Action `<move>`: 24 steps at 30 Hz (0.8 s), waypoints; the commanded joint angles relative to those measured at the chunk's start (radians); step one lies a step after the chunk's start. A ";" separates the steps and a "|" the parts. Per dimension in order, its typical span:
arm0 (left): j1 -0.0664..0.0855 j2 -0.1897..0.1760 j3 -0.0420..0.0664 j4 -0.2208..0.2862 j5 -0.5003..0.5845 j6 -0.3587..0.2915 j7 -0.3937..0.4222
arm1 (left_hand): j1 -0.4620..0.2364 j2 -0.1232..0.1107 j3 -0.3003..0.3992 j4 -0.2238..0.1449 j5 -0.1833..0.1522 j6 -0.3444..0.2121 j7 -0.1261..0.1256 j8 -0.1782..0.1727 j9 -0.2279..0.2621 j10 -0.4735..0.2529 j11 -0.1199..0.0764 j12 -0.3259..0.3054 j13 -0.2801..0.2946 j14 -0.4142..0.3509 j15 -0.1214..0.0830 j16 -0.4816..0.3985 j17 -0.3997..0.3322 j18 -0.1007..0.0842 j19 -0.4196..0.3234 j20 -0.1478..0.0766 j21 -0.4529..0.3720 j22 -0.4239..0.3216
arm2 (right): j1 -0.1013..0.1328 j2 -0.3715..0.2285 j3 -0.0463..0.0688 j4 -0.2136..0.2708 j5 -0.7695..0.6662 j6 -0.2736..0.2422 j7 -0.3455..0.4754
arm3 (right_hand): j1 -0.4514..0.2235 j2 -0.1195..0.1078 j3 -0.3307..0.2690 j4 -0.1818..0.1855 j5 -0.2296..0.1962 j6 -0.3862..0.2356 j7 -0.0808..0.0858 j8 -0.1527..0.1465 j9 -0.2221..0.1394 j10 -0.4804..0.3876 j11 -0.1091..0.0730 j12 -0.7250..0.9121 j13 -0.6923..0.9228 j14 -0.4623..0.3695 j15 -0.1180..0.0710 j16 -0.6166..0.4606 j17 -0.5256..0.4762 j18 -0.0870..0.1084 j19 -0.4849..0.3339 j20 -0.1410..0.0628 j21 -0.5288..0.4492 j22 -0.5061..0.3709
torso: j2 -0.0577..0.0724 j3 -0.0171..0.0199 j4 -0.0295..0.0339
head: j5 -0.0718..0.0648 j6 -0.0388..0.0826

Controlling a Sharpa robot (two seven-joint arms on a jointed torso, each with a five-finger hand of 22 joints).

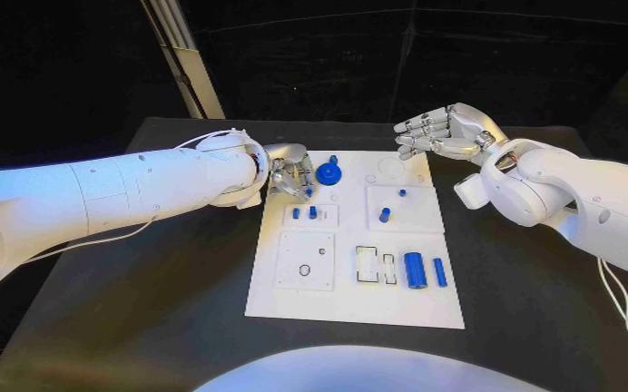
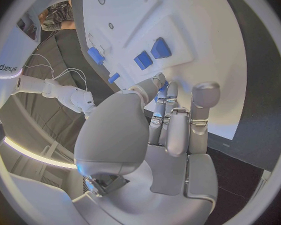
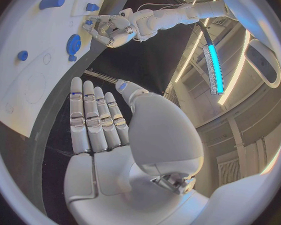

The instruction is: Assemble the parts on the task board

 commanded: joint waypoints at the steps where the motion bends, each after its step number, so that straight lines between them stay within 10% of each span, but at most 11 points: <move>1: -0.001 0.004 0.000 -0.004 -0.007 0.000 0.007 | -0.015 -0.001 -0.007 -0.002 -0.002 -0.026 0.005 -0.017 -0.004 -0.018 0.003 -0.007 -0.001 0.015 0.003 -0.005 -0.006 0.002 -0.011 0.003 -0.011 -0.008 | 0.002 0.001 0.001 0.002 -0.002 0.009 0.005 | -0.007 0.005 -0.001 -0.005 0.006 -0.005 0.008 -0.002 0.000 -0.005 -0.002 -0.001 0.000 -0.005 -0.001 -0.001 -0.001 0.008 -0.001 0.006 -0.006 -0.001 | 0.001 0.0001 -0.0002 | 0.000 -0.001; 24: -0.001 -0.008 0.000 -0.004 -0.006 -0.008 0.008 | -0.021 -0.015 -0.015 -0.012 -0.003 -0.080 0.016 -0.052 -0.004 -0.044 0.012 -0.006 0.002 0.006 0.011 -0.009 -0.025 0.007 -0.025 0.012 -0.035 -0.024 | 0.002 0.001 0.001 -0.015 -0.036 0.009 -0.006 | -0.003 0.004 0.001 -0.012 0.003 -0.006 0.007 -0.002 0.000 -0.007 -0.002 0.000 0.000 -0.005 -0.001 -0.001 -0.003 0.008 0.000 0.005 -0.008 -0.002 | -0.001 -0.0005 -0.0002 | -0.002 -0.002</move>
